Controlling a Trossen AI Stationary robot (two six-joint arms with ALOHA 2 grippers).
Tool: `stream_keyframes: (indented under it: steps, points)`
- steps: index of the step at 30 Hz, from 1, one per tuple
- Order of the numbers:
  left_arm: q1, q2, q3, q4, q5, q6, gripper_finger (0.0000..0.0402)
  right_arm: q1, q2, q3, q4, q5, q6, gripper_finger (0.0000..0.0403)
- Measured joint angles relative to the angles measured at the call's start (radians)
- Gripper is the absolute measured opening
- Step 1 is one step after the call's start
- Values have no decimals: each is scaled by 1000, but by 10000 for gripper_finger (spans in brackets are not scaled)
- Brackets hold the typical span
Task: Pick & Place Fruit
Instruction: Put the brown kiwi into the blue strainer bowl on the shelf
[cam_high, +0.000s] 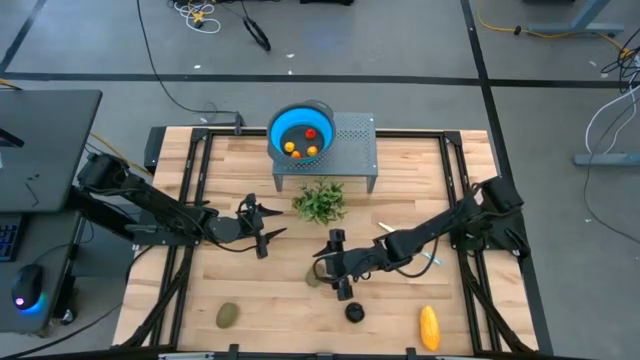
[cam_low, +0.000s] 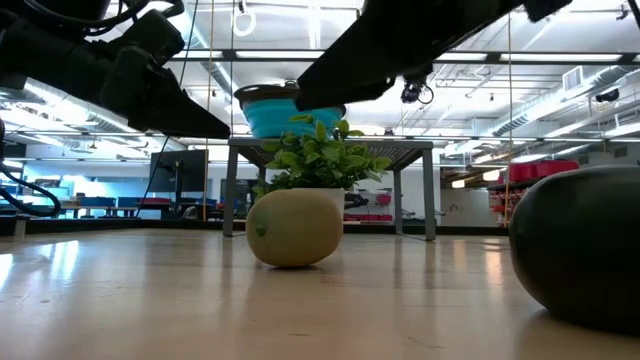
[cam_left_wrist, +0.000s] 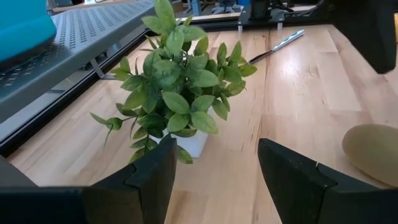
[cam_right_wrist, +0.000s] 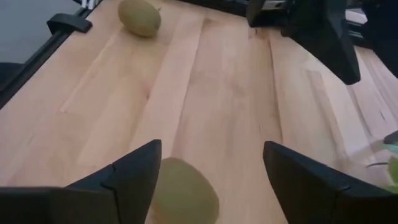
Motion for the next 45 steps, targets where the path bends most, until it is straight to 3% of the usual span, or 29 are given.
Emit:
stream_keyframes:
  steps: [4, 16, 27, 37, 45]
  points:
    - [0, 0, 0, 1, 0, 1, 233, -1, 31, 1, 50, -8, 0, 300]
    - [0, 0, 0, 1, -6, 0, 233, -31, 163, 1, 168, -163, 53, 301]
    - [0, 0, 0, -1, -5, -12, 233, -31, 172, 1, 81, -147, 53, 301]
    - [0, 0, 0, -11, -8, -8, 233, -31, 231, 5, 141, -129, 44, 301]
    - [0, 0, 0, -11, -8, -7, 233, -34, 237, 0, 92, -124, 12, 300]
